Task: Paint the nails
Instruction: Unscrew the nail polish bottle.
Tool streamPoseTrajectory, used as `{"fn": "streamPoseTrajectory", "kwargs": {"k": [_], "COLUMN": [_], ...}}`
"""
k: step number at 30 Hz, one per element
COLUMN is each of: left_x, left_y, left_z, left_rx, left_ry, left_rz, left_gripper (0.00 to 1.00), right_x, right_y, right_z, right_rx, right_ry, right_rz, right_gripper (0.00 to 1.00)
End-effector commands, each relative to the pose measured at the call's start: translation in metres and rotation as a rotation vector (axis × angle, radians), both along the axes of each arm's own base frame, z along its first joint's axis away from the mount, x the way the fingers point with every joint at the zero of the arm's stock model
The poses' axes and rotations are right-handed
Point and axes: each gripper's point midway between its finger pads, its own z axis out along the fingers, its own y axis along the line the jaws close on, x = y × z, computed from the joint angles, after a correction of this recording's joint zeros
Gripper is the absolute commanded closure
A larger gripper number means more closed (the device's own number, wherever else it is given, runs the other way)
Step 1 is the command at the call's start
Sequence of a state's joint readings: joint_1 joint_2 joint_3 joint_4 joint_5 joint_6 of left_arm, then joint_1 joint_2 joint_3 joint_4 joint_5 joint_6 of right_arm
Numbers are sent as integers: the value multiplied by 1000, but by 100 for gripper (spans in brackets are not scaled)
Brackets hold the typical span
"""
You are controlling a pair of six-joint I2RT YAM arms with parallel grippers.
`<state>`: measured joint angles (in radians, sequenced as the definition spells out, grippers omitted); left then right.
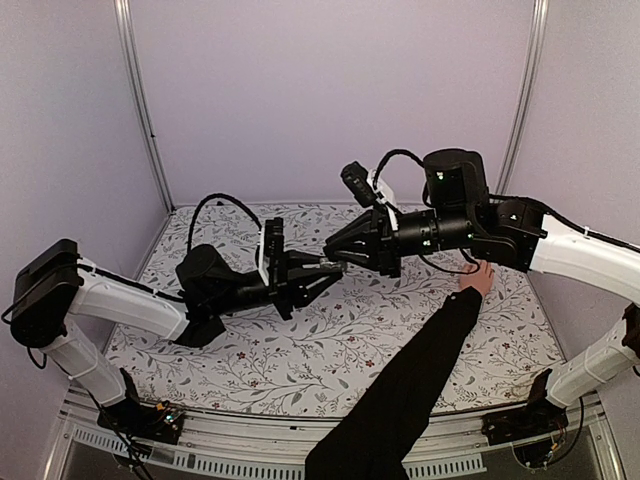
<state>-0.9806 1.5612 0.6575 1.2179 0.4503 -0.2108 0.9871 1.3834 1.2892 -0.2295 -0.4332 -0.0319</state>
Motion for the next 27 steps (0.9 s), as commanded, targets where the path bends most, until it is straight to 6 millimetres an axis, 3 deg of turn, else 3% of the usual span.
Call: {"fn": "streamPoseTrajectory", "kwargs": {"k": [1, 9, 15, 19, 24, 27], "left_x": [-41, -72, -84, -66, -35, -15], "left_y": [2, 3, 4, 2, 4, 6], "left_z": [16, 21, 23, 22, 19, 17], "left_rx": [-27, -16, -8, 2, 5, 7], "left_ry": [-119, -168, -173, -149, -108, -82], "left_rz": [-190, -391, -467, -342, -137, -22], "left_gripper": [100, 100, 100, 100, 100, 100], "right_x": [-19, -60, -68, -57, -39, -23], "right_y": [4, -4, -8, -10, -14, -18], "right_z": [17, 24, 28, 30, 32, 30], "right_rx": [77, 120, 136, 127, 128, 128], "right_ry": [-14, -64, -94, -109, -103, -98], "right_rz": [137, 373, 420, 349, 233, 143], "right_gripper": [100, 100, 97, 84, 46, 33]}}
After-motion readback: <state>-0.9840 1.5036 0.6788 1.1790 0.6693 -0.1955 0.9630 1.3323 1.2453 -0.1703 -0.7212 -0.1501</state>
